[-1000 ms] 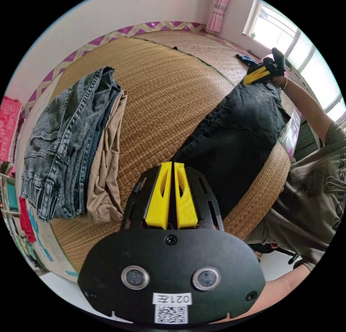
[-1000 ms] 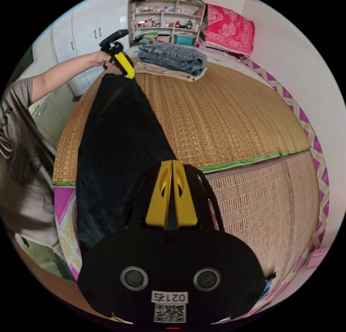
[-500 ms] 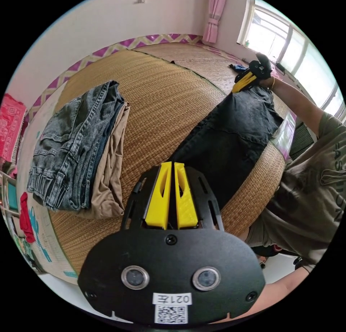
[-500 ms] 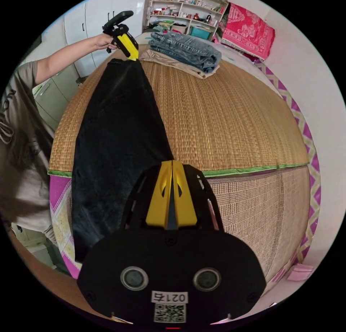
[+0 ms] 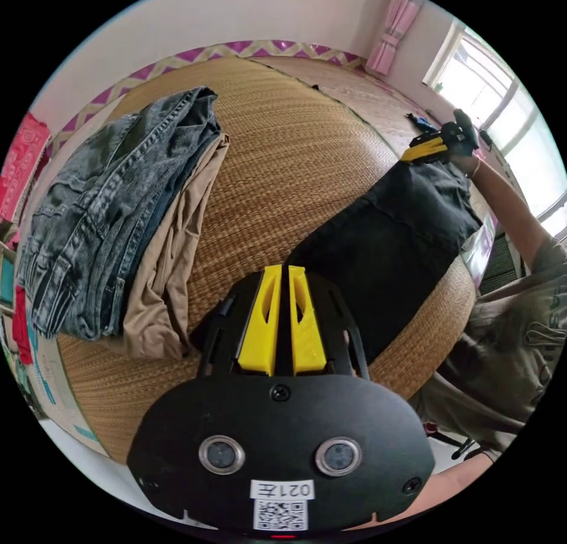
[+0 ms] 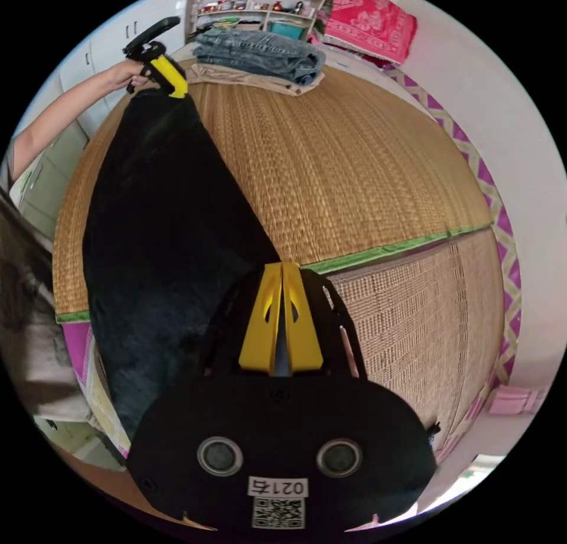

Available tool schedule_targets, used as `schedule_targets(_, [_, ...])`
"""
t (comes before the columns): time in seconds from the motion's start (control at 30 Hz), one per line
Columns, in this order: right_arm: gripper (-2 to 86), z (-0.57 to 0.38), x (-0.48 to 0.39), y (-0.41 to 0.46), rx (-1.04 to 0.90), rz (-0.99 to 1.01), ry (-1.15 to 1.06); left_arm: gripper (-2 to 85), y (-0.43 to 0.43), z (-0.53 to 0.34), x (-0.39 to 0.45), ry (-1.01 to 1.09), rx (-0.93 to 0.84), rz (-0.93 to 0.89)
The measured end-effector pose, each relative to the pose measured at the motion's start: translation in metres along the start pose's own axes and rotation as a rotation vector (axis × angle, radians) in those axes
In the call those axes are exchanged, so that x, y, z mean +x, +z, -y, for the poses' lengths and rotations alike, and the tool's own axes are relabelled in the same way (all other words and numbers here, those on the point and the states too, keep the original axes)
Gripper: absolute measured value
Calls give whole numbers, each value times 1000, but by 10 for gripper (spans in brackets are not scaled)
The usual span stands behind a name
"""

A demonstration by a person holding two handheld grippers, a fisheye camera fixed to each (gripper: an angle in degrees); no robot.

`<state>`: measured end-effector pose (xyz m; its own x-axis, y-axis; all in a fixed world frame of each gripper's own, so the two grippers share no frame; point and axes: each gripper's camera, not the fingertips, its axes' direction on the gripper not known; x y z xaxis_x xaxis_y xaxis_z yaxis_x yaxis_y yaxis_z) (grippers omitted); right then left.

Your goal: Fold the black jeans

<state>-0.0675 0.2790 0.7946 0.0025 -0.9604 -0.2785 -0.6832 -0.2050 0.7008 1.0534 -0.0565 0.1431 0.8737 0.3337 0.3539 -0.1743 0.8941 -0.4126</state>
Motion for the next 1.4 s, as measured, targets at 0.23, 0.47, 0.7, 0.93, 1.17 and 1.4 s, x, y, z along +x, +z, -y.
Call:
schedule_targets(0.23, [-9, -17, -94, -77, 290, 21, -3, 31, -78, -157, -42, -162, 178, 41])
schedule_targets(0.47, [-7, -26, -247, 19, 208, 56, -106, 25, -85, -331, -70, -432, 360, -75])
schedule_targets(0.7, [-7, -110, -258, -27, 493, 180, 230, 96, -21, -481, -88, -852, 698, -557])
schedule_targets(0.93, [-6, -263, -328, -9, 623, 308, 533, 186, -18, -509, -104, -1002, 782, -574])
schedule_targets(1.17, [-5, -384, -410, 29, 770, 336, 788, 268, -65, -493, -115, -1035, 713, -544])
schedule_targets(1.4, [-5, -418, -461, 84, 876, 396, 877, 247, -106, -469, -135, -1076, 689, -497])
